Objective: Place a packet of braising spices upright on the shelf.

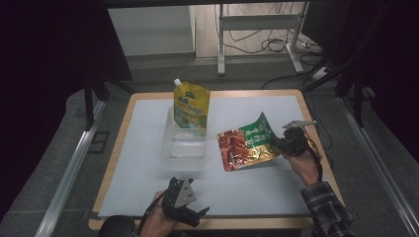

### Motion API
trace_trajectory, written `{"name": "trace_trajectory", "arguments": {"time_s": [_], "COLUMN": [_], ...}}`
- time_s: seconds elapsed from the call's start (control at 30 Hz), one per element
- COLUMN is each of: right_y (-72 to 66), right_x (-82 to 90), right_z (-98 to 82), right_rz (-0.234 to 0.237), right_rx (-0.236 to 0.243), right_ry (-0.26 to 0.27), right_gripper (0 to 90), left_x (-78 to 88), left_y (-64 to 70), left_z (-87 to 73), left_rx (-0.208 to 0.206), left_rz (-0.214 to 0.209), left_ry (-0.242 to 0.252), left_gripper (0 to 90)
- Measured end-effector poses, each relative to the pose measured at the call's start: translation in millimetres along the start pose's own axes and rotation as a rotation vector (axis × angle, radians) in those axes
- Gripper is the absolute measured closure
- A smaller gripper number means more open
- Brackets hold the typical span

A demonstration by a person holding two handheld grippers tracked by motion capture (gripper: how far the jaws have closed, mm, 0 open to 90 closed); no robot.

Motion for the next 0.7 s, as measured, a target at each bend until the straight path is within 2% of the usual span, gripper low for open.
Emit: {"name": "trace_trajectory", "arguments": {"time_s": [0.2,0.37,0.57,0.7], "right_y": [-1.4,-5.1,-12.8,-19.5], "right_x": [4.9,7.0,10.5,10.3], "right_z": [9.5,18.8,38.0,50.1], "right_rz": [0.03,0.044,0.069,0.079], "right_rx": [-0.042,-0.028,-0.031,-0.006], "right_ry": [0.039,0.058,0.088,0.102], "right_gripper": [88.8,89.0,89.0,89.0], "left_x": [-0.5,-0.5,-0.4,0.2], "left_y": [-0.4,-1.0,-0.9,-1.4], "left_z": [-0.1,0.1,0.1,0.0], "left_rx": [0.001,0.004,0.003,0.002], "left_rz": [0.004,0.007,0.008,0.009], "left_ry": [0.001,0.003,0.003,0.001], "left_gripper": [1.7,1.7,1.8,1.9]}}
Point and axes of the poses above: each handheld gripper's, and its own axes: x roughly backward along the jaws, z roughly out of its top, y roughly to its right, the point moved 7 cm from there along -x, roughly forward along the jaws, and after that the axes turned 15 degrees about y, right-handed, at the moved point
